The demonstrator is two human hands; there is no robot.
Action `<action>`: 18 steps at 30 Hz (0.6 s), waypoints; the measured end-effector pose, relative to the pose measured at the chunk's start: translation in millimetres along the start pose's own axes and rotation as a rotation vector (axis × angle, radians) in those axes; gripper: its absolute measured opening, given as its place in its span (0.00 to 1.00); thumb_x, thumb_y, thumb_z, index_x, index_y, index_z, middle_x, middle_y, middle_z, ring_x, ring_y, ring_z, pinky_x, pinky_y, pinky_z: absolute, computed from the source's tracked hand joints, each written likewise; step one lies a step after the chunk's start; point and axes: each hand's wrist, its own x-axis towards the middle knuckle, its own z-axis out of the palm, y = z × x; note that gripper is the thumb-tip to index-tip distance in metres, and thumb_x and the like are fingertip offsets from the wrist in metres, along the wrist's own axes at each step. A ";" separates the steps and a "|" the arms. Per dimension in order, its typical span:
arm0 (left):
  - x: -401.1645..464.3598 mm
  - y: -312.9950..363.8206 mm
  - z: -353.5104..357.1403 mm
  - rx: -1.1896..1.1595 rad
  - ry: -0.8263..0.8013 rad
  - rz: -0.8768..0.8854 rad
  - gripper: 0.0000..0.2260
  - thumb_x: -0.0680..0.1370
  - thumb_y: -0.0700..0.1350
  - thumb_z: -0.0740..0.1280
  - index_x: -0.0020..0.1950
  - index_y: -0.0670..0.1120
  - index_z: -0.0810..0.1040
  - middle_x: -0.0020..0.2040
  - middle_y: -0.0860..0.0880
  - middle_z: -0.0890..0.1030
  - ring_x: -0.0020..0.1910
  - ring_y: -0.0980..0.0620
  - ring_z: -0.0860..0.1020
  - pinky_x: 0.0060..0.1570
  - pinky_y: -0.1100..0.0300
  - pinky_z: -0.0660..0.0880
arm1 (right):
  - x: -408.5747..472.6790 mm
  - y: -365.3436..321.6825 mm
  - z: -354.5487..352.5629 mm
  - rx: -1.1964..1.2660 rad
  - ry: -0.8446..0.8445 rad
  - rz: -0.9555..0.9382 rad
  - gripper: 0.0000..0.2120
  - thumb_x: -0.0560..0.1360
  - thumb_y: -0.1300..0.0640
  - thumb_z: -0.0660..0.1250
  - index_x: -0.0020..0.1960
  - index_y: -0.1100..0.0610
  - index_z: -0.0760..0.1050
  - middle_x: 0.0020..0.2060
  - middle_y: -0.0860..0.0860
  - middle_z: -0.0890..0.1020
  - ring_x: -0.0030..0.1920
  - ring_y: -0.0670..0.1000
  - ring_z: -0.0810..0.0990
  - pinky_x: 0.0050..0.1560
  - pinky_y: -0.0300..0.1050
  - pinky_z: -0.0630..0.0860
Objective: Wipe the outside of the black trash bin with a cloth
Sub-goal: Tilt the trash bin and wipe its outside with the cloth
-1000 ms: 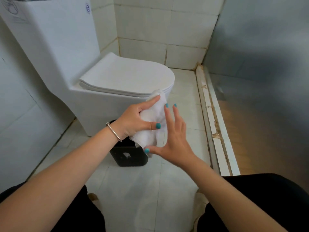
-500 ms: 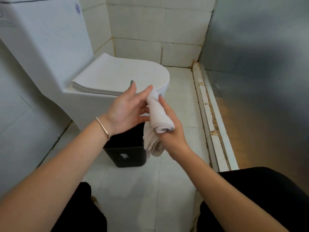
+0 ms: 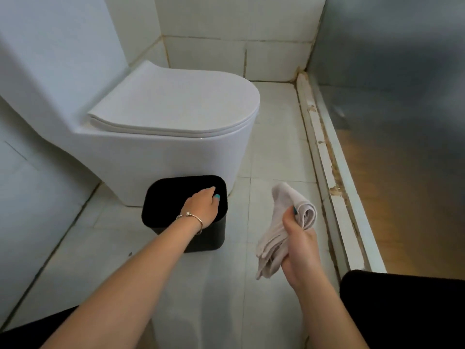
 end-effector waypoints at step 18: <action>31.8 32.6 53.8 -0.055 -0.068 -0.098 0.39 0.79 0.57 0.62 0.77 0.54 0.36 0.49 0.40 0.79 0.38 0.47 0.75 0.39 0.55 0.73 | 20.9 27.9 -13.3 -0.024 0.050 0.060 0.14 0.78 0.51 0.65 0.62 0.52 0.76 0.55 0.55 0.83 0.58 0.56 0.80 0.65 0.59 0.73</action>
